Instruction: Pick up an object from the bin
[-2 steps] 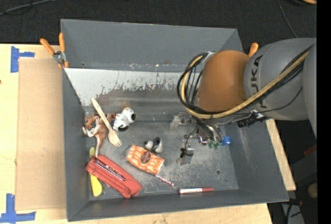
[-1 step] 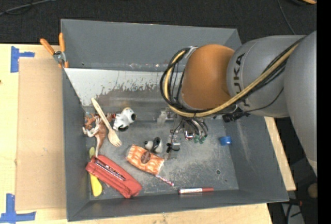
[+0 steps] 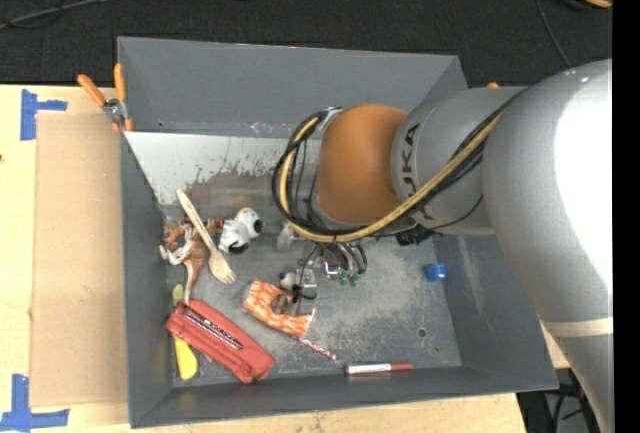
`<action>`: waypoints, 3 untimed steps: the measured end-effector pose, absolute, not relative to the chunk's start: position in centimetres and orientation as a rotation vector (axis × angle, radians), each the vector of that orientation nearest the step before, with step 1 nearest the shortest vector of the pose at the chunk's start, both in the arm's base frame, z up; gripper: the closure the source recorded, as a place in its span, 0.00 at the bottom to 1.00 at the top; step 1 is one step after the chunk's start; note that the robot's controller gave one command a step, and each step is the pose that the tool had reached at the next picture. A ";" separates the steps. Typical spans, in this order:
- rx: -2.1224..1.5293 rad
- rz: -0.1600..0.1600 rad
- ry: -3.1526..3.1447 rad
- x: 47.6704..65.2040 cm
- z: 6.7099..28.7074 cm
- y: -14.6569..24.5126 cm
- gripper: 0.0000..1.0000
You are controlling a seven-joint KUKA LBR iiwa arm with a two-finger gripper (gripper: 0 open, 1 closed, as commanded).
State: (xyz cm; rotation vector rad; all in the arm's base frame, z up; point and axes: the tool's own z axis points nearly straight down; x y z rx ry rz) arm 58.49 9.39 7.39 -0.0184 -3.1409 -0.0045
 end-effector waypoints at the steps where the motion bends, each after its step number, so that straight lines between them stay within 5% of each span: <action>1: 0.255 -0.005 -3.138 53.7 7.1 9.8 0.00; 2: 0.037 -0.008 -3.148 54.8 7.1 7.1 0.00; 3: 0.179 -0.009 -3.141 53.9 8.7 8.7 1.00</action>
Offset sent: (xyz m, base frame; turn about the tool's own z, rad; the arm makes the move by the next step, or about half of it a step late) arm -0.0388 -0.0232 -0.0039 -0.0367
